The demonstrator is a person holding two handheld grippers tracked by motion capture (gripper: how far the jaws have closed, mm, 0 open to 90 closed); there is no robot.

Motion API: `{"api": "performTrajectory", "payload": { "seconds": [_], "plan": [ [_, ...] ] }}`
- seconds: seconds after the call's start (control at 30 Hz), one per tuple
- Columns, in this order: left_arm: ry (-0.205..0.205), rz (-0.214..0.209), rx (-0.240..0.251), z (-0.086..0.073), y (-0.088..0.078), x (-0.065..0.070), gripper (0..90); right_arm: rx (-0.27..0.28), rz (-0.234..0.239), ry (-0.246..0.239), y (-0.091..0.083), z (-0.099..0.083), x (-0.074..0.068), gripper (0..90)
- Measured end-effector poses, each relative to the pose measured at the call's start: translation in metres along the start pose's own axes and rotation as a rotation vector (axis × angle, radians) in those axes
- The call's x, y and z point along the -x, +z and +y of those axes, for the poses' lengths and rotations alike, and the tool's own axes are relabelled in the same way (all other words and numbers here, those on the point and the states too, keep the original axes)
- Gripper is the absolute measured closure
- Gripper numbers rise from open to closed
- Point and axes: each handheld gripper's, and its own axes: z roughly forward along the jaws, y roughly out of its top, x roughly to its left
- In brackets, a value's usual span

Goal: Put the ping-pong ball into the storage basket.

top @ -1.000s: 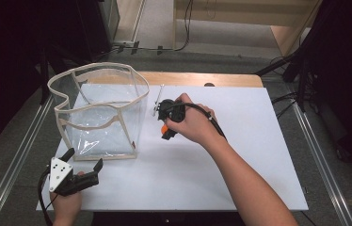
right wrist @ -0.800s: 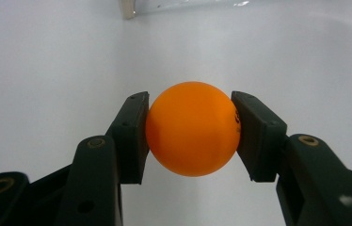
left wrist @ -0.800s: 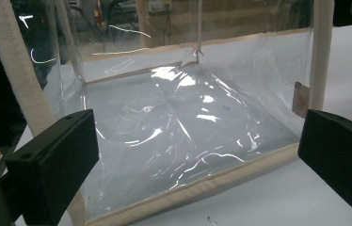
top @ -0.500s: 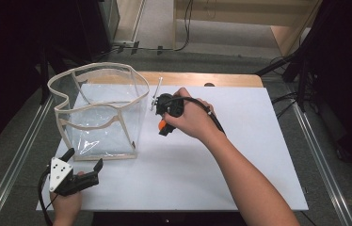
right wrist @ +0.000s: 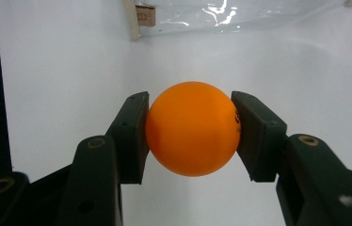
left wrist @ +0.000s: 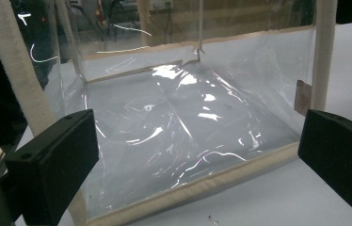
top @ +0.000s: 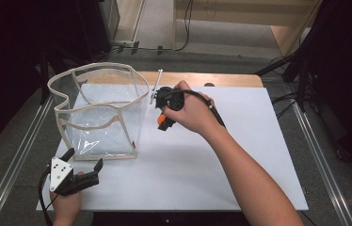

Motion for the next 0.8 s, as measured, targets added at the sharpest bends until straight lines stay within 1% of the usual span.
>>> {"api": "performTrajectory", "payload": {
  "seconds": [0.03, 0.1, 0.13, 0.2, 0.3, 0.37, 0.43, 0.5, 0.57, 0.63, 0.7, 0.73, 0.8],
  "plan": [
    [0.001, 0.0, 0.0, 0.0, 0.0, 0.0, 0.0, 0.005, 0.0, -0.006, 0.0, 0.001, 0.0, 47.6],
    [-0.003, 0.002, 0.001, 0.0, 0.0, 0.0, 0.0, 0.001, 0.003, -0.001, -0.002, 0.003, 0.0, 47.6],
    [-0.004, 0.001, 0.001, 0.0, 0.0, 0.0, 0.0, 0.009, 0.002, -0.008, -0.003, 0.004, 0.001, 47.6],
    [-0.002, 0.0, 0.0, 0.0, 0.0, 0.0, 0.0, 0.004, 0.004, -0.006, -0.006, 0.006, 0.001, 47.6],
    [-0.001, -0.002, 0.002, 0.0, 0.0, 0.0, 0.0, 0.017, 0.004, -0.011, -0.009, 0.008, 0.002, 47.6],
    [-0.001, -0.002, 0.002, 0.0, 0.0, 0.0, 0.0, 0.017, 0.005, -0.003, -0.011, 0.009, 0.002, 47.6],
    [0.003, 0.0, -0.002, 0.0, 0.0, 0.0, 0.0, 0.015, 0.009, -0.013, -0.012, 0.01, 0.003, 47.7],
    [0.005, 0.0, -0.004, 0.0, 0.0, 0.0, 0.0, 0.019, 0.016, -0.011, -0.014, 0.011, 0.004, 47.6],
    [0.002, -0.002, -0.002, 0.0, 0.0, 0.0, 0.0, 0.02, 0.013, -0.02, -0.016, 0.013, 0.005, 47.7],
    [-0.002, -0.001, 0.0, 0.0, 0.0, 0.0, 0.0, 0.016, 0.014, -0.014, -0.018, 0.013, 0.006, 47.7],
    [0.0, -0.003, 0.001, 0.0, 0.0, 0.0, 0.0, 0.026, 0.017, -0.017, -0.018, 0.014, 0.008, 47.7],
    [0.0, -0.003, 0.002, 0.0, 0.0, 0.0, 0.0, 0.022, 0.014, -0.009, -0.019, 0.014, 0.008, 47.6],
    [-0.001, -0.003, 0.002, 0.0, 0.0, 0.0, 0.0, 0.021, 0.016, -0.01, -0.021, 0.014, 0.008, 47.7]
  ]
}}
